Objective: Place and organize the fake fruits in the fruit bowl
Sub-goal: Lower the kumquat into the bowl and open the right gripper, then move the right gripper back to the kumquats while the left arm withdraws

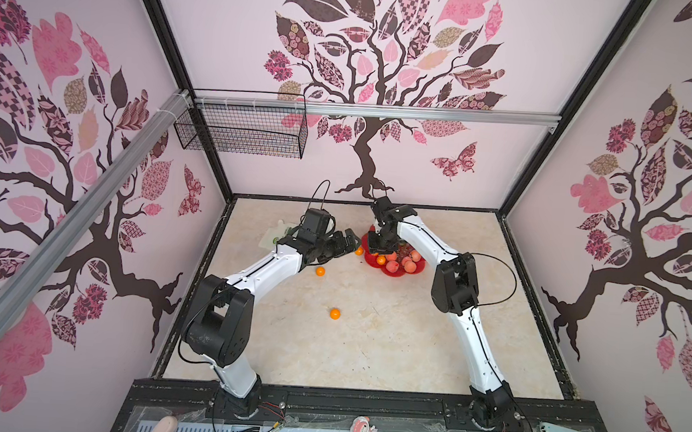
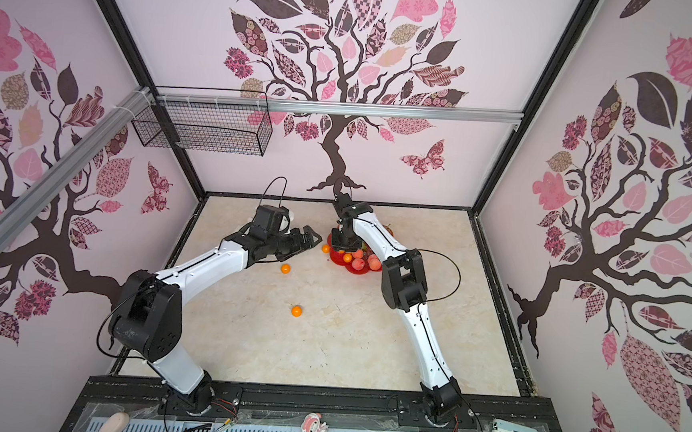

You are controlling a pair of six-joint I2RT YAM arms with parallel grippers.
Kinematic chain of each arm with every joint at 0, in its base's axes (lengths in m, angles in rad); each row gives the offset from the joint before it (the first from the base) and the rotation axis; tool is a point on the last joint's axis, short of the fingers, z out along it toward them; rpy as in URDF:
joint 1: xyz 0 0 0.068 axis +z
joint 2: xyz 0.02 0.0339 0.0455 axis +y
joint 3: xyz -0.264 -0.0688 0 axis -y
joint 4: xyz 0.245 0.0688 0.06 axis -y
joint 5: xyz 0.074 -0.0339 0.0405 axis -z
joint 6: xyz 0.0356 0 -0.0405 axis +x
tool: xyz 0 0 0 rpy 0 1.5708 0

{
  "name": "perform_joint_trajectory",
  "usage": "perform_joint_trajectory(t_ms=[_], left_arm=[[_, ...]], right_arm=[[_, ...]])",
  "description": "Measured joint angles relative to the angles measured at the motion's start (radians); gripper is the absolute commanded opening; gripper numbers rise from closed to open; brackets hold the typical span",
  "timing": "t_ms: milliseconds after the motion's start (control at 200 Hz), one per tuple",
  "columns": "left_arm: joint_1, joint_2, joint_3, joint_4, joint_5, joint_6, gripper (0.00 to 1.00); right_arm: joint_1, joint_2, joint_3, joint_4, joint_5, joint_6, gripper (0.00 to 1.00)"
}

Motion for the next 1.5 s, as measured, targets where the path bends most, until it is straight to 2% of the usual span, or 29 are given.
perform_joint_trajectory(t_ms=[425,655,900,1085,1255,1500], left_arm=[[-0.003,-0.009,0.000,-0.023,0.002,0.023,0.98],[-0.024,-0.136,-0.008,-0.077,-0.028,0.053,0.98],[-0.027,-0.342,-0.132,-0.108,-0.056,0.067,0.98],[-0.031,-0.481,-0.260,-0.175,-0.087,0.053,0.98],[-0.031,-0.638,-0.372,-0.226,-0.123,0.016,0.98],[-0.030,-0.835,-0.500,-0.339,-0.175,-0.045,0.98]], right_arm=[[0.000,-0.003,0.024,-0.010,0.025,-0.004,0.47],[0.000,-0.053,0.005,-0.016,0.019,-0.003,0.47],[0.024,-0.279,-0.186,0.027,0.019,0.002,0.47],[0.111,-0.424,-0.394,0.091,0.009,0.021,0.47],[0.214,-0.465,-0.558,0.138,-0.008,0.056,0.47],[0.344,-0.466,-0.659,0.183,-0.008,0.105,0.47]])
